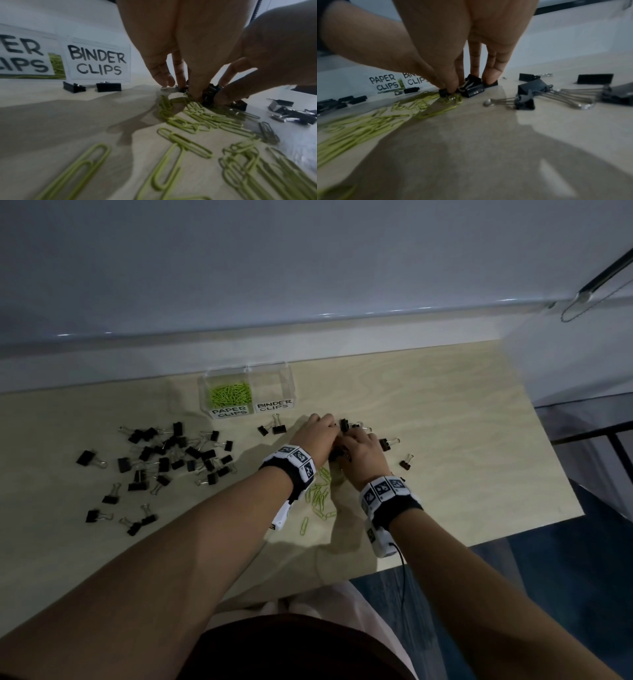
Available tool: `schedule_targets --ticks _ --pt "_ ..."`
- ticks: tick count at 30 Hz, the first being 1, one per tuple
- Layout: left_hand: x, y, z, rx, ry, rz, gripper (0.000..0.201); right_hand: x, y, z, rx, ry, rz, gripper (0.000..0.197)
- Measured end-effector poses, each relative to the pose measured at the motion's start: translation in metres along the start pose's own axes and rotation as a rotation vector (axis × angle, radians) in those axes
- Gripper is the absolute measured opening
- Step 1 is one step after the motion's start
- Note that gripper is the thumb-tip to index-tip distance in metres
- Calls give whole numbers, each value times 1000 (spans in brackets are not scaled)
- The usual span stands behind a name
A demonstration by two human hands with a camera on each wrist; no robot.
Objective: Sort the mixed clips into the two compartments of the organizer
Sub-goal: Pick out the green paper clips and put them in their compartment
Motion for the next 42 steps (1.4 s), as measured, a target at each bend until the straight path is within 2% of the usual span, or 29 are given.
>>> schedule_targets --ticks 4,6,10,12,15,17,19,22,25,29,32,37,42 --pt "7 -7 23 108 111 -9 6 -1 8 -14 -183 -25 -35 11" --pt "13 -8 34 153 143 -19 6 4 17 -28 -250 -42 -91 4" --pt "22 -2 40 167 121 -78 5 18 37 -64 -277 -147 -247 5" --pt "24 -1 28 213 66 -72 8 24 42 -70 -268 -169 -265 4" --pt "27 -8 5 242 -9 -19 15 23 39 -57 -249 -109 -231 5" --pt "27 -10 -2 265 5 -24 20 18 32 -44 -250 -78 -194 8" --pt "25 -10 -2 273 42 -51 24 13 24 -33 -250 -82 -153 13" --pt "24 -7 5 197 131 -76 33 8 11 -27 -168 -158 -80 31" --pt "24 -5 15 182 215 -92 34 4 3 -24 -98 -205 -4 41" --pt "26 -6 23 259 222 -97 16 -2 7 -25 -98 -232 38 28" --pt "33 -9 34 362 214 -97 8 0 14 -34 -94 -245 8 20" --pt "54 -11 56 397 204 -131 22 -5 19 -20 -4 -148 -68 18" --pt "58 -8 57 354 258 -150 27 -18 4 23 62 -31 29 17"
Point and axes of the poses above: each hand's wrist, its own x-axis away from the middle knuckle, its own y-axis out of the back of the hand, z = x × y, the point moved 8 cm from there along -x, towards the middle knuckle, and after that the axes turned 8 degrees about -x, right-handed, at the moved point
